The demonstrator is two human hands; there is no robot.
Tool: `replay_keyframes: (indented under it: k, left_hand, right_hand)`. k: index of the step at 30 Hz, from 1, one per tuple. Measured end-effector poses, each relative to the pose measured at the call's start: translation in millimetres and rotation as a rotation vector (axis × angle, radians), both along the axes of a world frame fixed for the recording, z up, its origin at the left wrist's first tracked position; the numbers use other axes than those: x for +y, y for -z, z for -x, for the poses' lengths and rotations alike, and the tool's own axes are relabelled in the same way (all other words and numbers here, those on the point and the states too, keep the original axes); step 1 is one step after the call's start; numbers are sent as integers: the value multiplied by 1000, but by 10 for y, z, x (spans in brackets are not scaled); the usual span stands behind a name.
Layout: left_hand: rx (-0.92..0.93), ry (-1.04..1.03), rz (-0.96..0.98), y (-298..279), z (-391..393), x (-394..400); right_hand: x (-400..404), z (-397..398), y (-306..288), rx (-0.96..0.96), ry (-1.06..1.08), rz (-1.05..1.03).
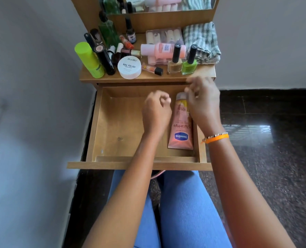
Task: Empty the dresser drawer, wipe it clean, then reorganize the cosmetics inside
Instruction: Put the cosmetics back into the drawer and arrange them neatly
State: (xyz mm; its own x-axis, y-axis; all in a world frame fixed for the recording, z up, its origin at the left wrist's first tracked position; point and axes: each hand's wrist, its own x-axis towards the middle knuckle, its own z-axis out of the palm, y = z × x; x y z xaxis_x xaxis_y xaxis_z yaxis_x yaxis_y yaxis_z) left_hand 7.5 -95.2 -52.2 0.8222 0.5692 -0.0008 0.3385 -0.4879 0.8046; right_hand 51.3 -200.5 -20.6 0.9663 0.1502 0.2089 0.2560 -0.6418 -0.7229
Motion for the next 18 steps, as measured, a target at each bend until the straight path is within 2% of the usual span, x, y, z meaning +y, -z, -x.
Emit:
replay_keyframes:
  k: [2,5,12,18]
  left_hand:
    - [-194,-46,1,-255,-160,39]
    - [-313,-54,14,-497,-445,121]
    - [-284,46,-35,-511,-847,161]
    - [-351,47,-137,-623,-678,201]
  right_hand:
    - [41,-201,-125,-77,53,-102]
    - [114,-457,-240,-72,94,-151]
    - [185,-715,-209,-17,99,-173]
    - [149,-605,-266,-93,69,-234]
